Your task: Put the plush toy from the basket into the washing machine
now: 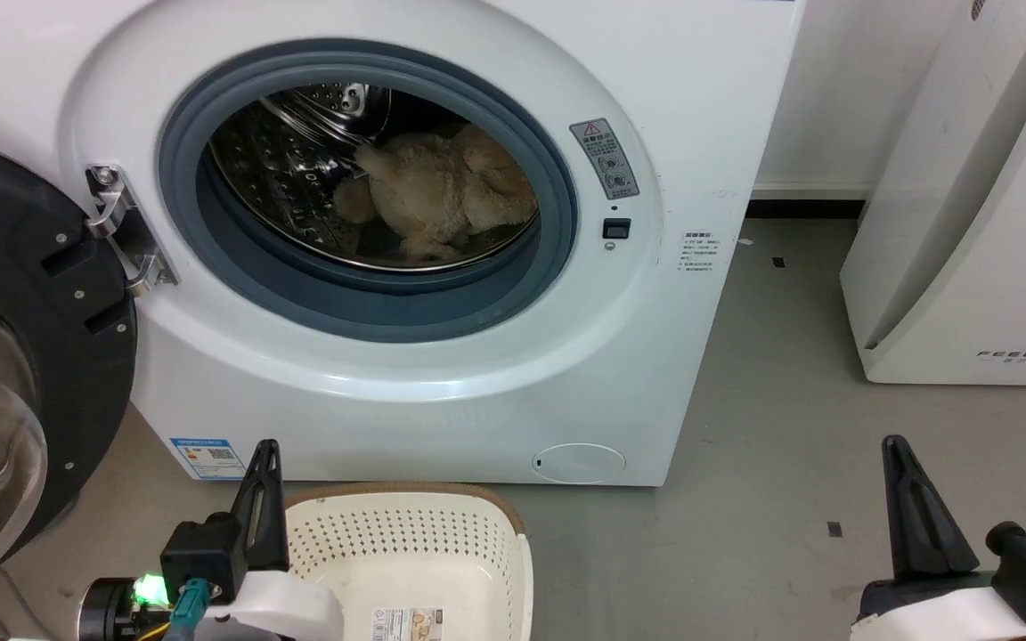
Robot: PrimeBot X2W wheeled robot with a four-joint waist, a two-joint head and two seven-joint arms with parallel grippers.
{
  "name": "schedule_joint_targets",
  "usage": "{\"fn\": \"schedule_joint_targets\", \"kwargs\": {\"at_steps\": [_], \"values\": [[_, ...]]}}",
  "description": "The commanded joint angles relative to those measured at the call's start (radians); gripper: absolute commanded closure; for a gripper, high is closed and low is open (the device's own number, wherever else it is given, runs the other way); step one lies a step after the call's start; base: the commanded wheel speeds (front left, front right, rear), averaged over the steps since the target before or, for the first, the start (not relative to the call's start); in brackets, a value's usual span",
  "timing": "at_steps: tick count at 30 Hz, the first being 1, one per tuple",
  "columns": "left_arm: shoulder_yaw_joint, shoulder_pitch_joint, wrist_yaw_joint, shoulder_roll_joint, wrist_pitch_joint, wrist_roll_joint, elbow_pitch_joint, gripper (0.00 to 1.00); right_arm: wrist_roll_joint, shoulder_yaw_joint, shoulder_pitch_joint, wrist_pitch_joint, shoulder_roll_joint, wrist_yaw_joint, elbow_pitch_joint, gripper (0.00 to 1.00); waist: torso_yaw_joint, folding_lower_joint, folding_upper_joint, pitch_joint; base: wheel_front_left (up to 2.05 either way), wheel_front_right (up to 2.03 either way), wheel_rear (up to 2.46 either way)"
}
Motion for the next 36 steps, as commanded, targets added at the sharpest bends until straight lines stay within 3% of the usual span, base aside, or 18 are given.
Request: {"fn": "schedule_joint_targets", "kwargs": {"at_steps": [1,36], "values": [[0.003,0.004,-0.006,-0.002,0.007,0.007,-0.008,1.00,-0.011,0.002,-0.008,0.007,0.000,0.000,-0.002,1.00,0.000,0.0000,-0.0001,0.000,0.00,0.00,0.00],[0.009,0.010,-0.030,-0.010,0.079,0.020,-0.052,1.00,-0.053,0.022,-0.023,0.079,0.000,0.000,-0.005,1.00,-0.009,0.0000,-0.0001,-0.006,0.00,0.00,0.00]]}}
